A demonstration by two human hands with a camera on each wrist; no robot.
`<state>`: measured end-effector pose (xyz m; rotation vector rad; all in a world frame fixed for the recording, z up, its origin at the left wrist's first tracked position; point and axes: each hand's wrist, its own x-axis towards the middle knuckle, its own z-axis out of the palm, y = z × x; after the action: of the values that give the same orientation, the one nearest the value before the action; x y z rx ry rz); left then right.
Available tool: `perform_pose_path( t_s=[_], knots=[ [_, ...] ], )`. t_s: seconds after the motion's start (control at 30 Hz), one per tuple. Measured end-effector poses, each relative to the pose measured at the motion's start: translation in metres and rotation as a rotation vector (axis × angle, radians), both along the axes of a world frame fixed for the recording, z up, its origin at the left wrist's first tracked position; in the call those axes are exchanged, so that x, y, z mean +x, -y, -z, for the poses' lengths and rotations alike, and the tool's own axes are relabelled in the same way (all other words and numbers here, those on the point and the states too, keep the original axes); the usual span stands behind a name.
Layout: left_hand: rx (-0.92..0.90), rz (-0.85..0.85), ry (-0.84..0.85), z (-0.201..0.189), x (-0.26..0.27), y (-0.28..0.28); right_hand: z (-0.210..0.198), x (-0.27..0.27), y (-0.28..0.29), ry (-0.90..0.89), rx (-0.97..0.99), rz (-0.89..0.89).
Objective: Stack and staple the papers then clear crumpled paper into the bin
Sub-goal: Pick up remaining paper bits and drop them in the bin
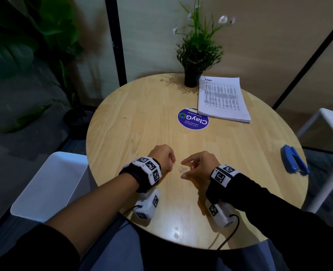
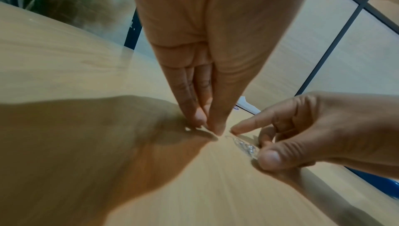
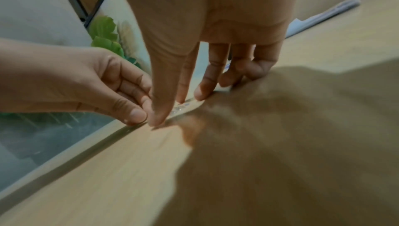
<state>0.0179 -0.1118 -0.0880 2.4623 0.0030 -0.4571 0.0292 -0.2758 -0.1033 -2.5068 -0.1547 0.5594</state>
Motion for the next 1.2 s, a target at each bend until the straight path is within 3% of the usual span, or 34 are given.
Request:
perform_pose_path(
  t_s=[0.23, 0.43, 0.93, 1.2],
  knots=[
    [-0.022, 0.021, -0.017, 0.001, -0.003, 0.005, -0.001, -0.001, -0.006, -0.071, 0.168, 0.098],
    [-0.02, 0.011, -0.032, 0.001, -0.005, 0.004, -0.003, 0.0, -0.007, -0.081, 0.177, 0.104],
    [0.039, 0.042, -0.025, -0.003, -0.003, 0.0, -0.009, -0.005, -0.017, 0.107, -0.12, -0.228],
    [0.074, 0.052, -0.027, -0.004, -0.004, 0.006, -0.01, -0.011, -0.028, 0.119, -0.305, -0.292]
  ],
)
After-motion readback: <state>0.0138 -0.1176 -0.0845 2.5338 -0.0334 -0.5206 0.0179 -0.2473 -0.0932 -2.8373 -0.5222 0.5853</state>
